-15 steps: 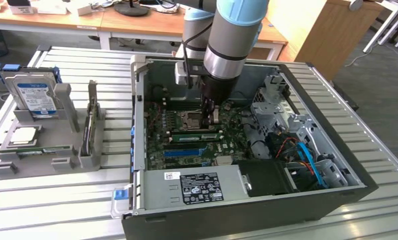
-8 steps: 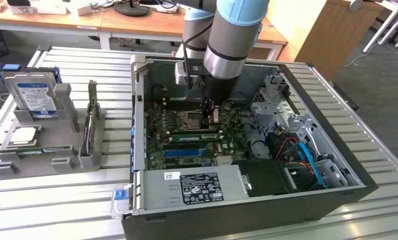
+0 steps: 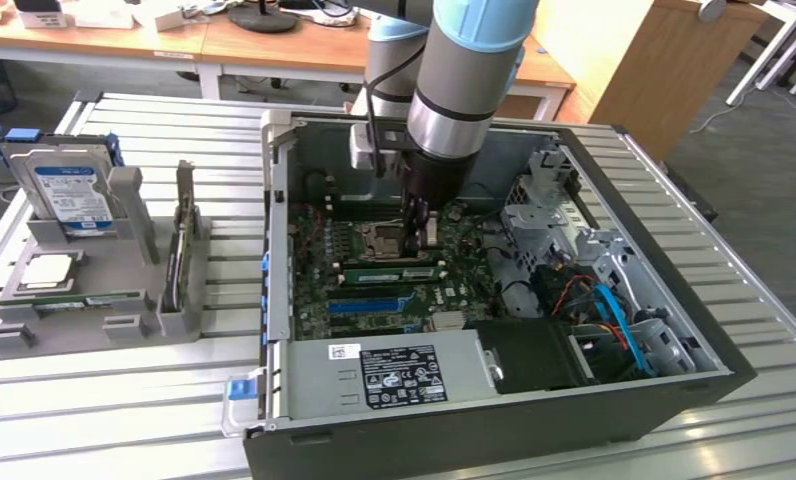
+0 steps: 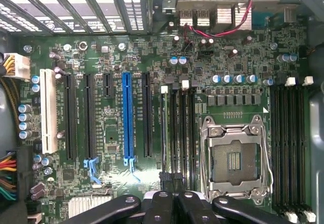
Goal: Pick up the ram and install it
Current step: 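Press down the ram until it locks into place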
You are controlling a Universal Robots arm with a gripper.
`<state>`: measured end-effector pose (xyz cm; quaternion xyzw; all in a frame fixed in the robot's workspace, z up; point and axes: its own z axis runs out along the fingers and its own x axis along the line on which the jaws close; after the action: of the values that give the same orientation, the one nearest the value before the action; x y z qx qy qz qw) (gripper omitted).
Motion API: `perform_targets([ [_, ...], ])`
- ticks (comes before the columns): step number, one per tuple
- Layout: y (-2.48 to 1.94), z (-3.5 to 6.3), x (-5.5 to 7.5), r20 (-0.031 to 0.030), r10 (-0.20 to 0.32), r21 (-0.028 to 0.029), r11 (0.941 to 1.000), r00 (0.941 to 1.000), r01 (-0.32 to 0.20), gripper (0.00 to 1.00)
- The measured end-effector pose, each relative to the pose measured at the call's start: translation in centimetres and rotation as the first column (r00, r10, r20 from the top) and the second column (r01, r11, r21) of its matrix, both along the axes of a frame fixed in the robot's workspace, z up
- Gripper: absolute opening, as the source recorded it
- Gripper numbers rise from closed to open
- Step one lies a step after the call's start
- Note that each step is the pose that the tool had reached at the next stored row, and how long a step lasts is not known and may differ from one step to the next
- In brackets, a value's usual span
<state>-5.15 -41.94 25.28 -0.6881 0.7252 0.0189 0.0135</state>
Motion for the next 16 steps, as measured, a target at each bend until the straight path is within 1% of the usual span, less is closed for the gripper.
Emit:
perform_targets([
  [5,0.0,0.0,0.0,0.0,-0.049,0.0,0.9988,0.9988,0.049,0.11],
  [8,0.0,-0.01,0.0,-0.0001,-0.097,-0.0001,0.9952,0.9952,0.097,0.11],
  [12,0.0,-0.01,0.0,-0.0001,-0.163,-0.0002,0.9867,0.9867,0.163,0.11],
  [16,0.0,-0.02,0.0,0.0,-0.227,-0.0002,0.9739,0.9739,0.227,0.11],
])
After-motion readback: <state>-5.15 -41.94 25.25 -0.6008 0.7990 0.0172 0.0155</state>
